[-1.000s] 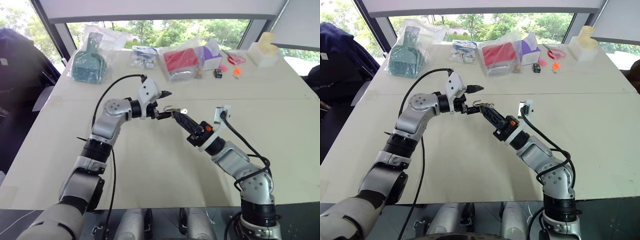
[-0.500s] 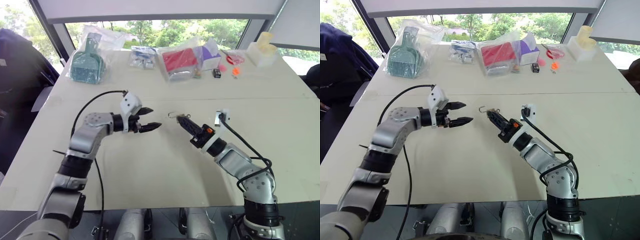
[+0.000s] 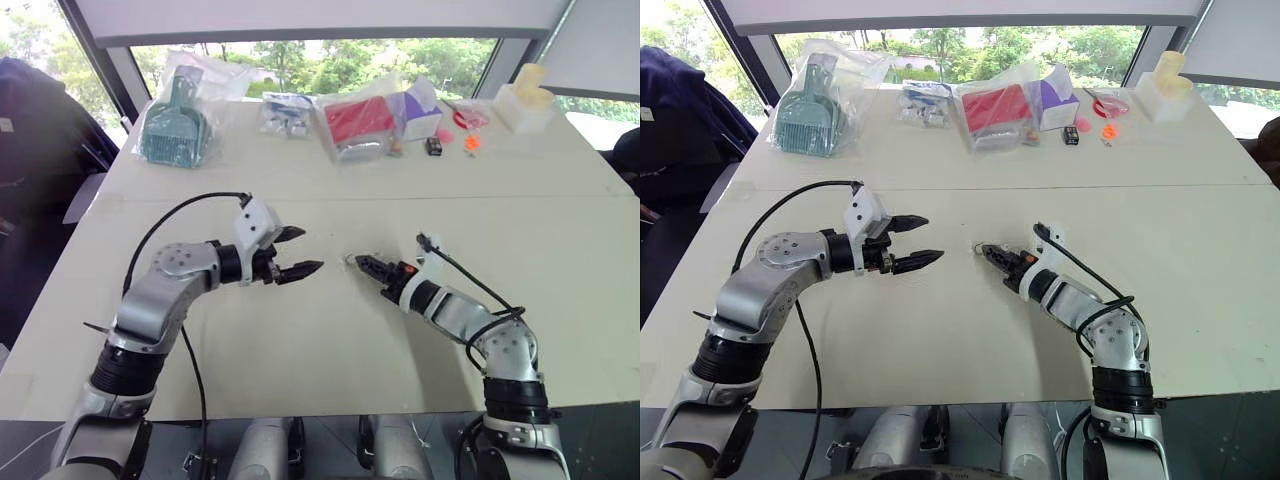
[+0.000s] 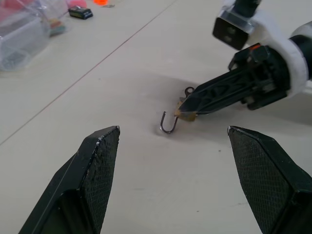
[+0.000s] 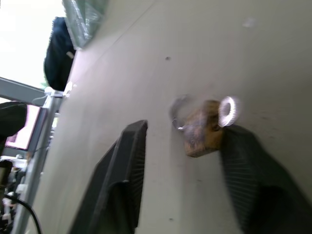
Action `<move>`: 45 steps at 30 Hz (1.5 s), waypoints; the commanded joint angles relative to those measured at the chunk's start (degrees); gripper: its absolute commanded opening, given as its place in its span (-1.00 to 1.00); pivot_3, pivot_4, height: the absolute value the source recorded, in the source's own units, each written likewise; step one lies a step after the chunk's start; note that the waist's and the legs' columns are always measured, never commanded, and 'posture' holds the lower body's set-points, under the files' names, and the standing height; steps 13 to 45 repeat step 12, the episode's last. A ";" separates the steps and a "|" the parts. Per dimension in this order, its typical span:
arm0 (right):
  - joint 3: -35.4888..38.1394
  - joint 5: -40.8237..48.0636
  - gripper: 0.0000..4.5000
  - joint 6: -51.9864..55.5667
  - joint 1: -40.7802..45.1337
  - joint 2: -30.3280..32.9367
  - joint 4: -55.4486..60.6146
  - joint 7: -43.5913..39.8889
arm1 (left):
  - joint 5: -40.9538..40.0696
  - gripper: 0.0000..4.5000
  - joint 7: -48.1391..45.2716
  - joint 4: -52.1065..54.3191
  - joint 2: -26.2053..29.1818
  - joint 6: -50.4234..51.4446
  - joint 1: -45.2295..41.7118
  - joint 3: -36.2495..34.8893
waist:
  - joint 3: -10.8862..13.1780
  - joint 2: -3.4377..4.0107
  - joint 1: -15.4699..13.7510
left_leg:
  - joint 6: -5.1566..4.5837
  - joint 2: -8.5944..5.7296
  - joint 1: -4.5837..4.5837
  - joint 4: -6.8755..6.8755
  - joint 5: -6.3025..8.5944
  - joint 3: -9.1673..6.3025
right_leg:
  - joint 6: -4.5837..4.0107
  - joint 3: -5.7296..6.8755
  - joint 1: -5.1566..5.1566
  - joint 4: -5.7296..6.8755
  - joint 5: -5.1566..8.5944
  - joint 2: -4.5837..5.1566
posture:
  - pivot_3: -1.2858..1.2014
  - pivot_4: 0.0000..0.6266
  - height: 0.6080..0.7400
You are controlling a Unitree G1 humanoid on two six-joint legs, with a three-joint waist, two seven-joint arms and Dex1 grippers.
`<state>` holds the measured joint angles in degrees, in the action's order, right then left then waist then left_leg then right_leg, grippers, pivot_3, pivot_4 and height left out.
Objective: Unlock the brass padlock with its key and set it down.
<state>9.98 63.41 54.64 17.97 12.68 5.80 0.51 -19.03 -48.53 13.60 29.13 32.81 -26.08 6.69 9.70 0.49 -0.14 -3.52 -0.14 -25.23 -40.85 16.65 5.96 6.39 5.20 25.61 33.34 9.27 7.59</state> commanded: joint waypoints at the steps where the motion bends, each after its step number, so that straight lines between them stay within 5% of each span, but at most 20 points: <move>1: 0.91 -2.06 0.86 0.52 -0.90 2.79 2.74 -1.67 | 0.12 0.64 0.27 1.03 0.15 -1.38 0.72 0.10 | 0.00 0.00 -0.11 | 0.00 0.00 0.02 0.00 0.00 -0.01 | 0.00 0.00 -0.02 0.00 0.00 0.00 | 0.03 -0.52 0.93; 12: 8.09 -3.35 0.94 -0.18 -25.19 31.52 28.89 -27.78 | -5.45 0.64 1.55 6.41 2.45 4.98 7.26 -3.91 | 0.02 0.13 -0.53 | -0.48 -0.01 0.03 0.02 0.29 0.00 | 0.07 0.00 -0.09 -0.19 0.05 0.07 | 0.03 -0.52 0.93; 45: 8.09 -3.35 0.94 -0.18 -25.19 31.52 28.89 -27.78 | -5.45 0.64 1.55 6.41 2.45 4.98 7.26 -3.91 | 0.02 0.13 -0.53 | -0.48 -0.01 0.03 0.02 0.29 0.00 | 0.07 0.00 -0.09 -0.19 0.05 0.07 | 0.03 -0.52 0.93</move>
